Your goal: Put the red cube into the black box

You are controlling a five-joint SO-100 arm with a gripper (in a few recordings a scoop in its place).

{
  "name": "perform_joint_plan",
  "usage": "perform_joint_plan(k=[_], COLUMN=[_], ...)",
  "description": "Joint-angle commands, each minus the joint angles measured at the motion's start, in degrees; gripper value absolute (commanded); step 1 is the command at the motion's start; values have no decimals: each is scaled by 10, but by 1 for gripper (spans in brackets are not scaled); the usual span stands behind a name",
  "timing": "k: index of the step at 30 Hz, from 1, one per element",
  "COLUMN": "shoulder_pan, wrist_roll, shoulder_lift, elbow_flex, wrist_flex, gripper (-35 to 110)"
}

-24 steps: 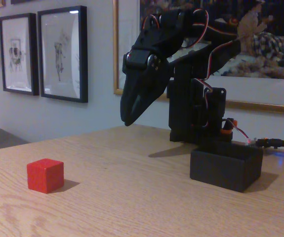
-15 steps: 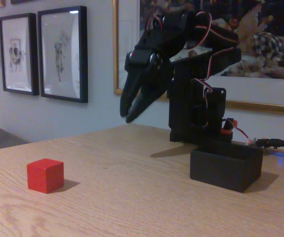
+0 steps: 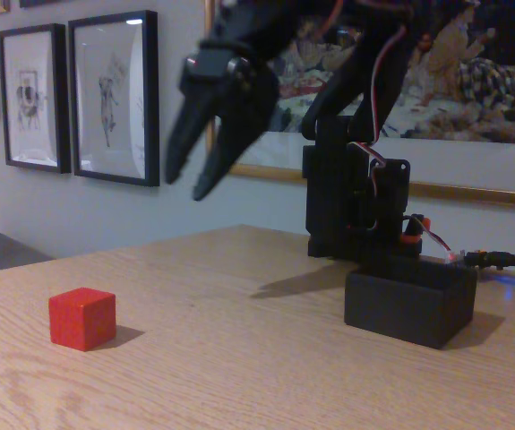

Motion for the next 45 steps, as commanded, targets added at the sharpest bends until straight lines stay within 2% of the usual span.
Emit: perform_joint_plan(k=[1, 8, 19, 45], shoulder_pan=[2, 4, 12, 36], wrist_roll=[19, 41, 57, 62], shoulder_lift=[-116, -326, -533, -618], elbow_flex=[-131, -336, -526, -583], wrist_flex=[18, 66, 130, 139], gripper=[20, 24, 26, 26])
